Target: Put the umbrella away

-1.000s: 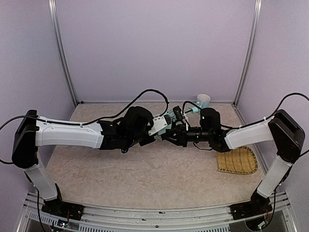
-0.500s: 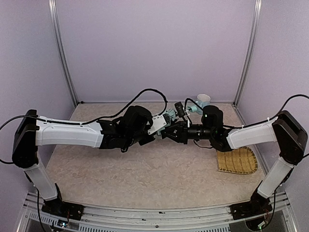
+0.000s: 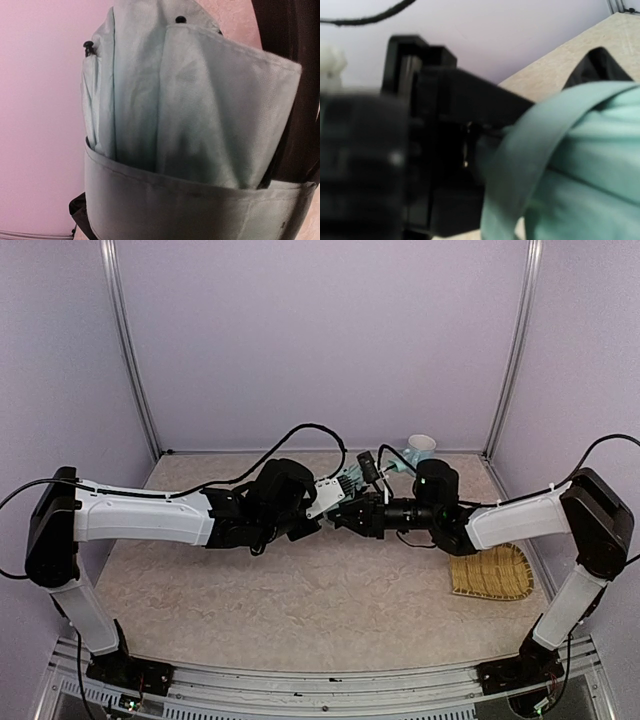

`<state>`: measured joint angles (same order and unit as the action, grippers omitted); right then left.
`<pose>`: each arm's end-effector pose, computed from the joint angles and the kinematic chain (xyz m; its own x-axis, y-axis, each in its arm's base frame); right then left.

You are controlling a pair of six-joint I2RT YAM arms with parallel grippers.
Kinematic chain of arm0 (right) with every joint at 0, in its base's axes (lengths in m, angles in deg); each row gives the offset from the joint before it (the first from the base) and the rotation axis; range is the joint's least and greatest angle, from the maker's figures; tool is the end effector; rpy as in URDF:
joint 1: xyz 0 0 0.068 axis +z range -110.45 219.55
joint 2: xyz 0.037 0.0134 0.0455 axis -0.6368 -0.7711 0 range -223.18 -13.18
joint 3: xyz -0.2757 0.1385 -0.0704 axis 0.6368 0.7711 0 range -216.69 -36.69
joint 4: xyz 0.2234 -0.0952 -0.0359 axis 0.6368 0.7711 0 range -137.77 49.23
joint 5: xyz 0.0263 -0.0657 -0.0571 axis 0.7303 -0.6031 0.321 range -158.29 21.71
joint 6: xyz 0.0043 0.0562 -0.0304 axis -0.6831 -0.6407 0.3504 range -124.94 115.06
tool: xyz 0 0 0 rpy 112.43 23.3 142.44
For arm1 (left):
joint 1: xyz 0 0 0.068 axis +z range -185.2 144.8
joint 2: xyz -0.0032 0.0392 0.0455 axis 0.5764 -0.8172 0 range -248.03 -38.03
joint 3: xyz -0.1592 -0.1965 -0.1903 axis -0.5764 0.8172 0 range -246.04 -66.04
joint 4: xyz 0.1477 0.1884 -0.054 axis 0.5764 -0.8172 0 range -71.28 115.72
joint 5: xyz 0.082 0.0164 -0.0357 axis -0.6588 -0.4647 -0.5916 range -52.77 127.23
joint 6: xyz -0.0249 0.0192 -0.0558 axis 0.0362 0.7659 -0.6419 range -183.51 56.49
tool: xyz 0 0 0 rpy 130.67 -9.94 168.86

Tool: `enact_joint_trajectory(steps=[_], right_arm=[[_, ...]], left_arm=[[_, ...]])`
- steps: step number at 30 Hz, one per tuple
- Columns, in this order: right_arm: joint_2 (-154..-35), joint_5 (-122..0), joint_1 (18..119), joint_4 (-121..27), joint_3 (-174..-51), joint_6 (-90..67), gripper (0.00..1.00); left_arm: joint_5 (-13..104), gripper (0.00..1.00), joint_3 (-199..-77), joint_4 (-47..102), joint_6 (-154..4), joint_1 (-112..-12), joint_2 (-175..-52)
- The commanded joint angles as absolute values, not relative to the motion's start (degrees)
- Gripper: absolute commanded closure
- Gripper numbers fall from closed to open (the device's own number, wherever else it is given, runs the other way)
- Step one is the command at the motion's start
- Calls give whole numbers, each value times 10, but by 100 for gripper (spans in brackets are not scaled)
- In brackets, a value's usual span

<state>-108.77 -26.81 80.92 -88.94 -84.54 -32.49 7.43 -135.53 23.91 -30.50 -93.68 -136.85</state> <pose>0.2471 0.2614 0.2799 -0.5335 -0.0081 -0.8458 -0.8371 0.1480 0.5266 0.2278 -0.3243 0.2990 0.0551 0.8143 -0.5778 0.5811 0.4444 0.6817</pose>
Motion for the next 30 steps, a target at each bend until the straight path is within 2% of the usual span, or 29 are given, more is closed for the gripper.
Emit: enact_joint_trajectory(steps=[1,6,14,21,30], right_arm=[[-1092,-300,813,-914,-866,-340,80],[-1112,-296,814,-873,-893,-327,100],[-1084,-260,814,-837,-893,-299,100],[-1036,-222,820,-797,-896,-284,100],[-1024,-225,833,-761,-873,-268,100]], left_arm=[[79,100,-1359,277,-315,-936,-1367],[79,100,-1354,277,-319,-936,-1361],[105,100,-1360,264,-366,-899,-1370],[206,100,-1350,299,-439,-808,-1374],[340,100,-1417,337,-524,-718,-1379]])
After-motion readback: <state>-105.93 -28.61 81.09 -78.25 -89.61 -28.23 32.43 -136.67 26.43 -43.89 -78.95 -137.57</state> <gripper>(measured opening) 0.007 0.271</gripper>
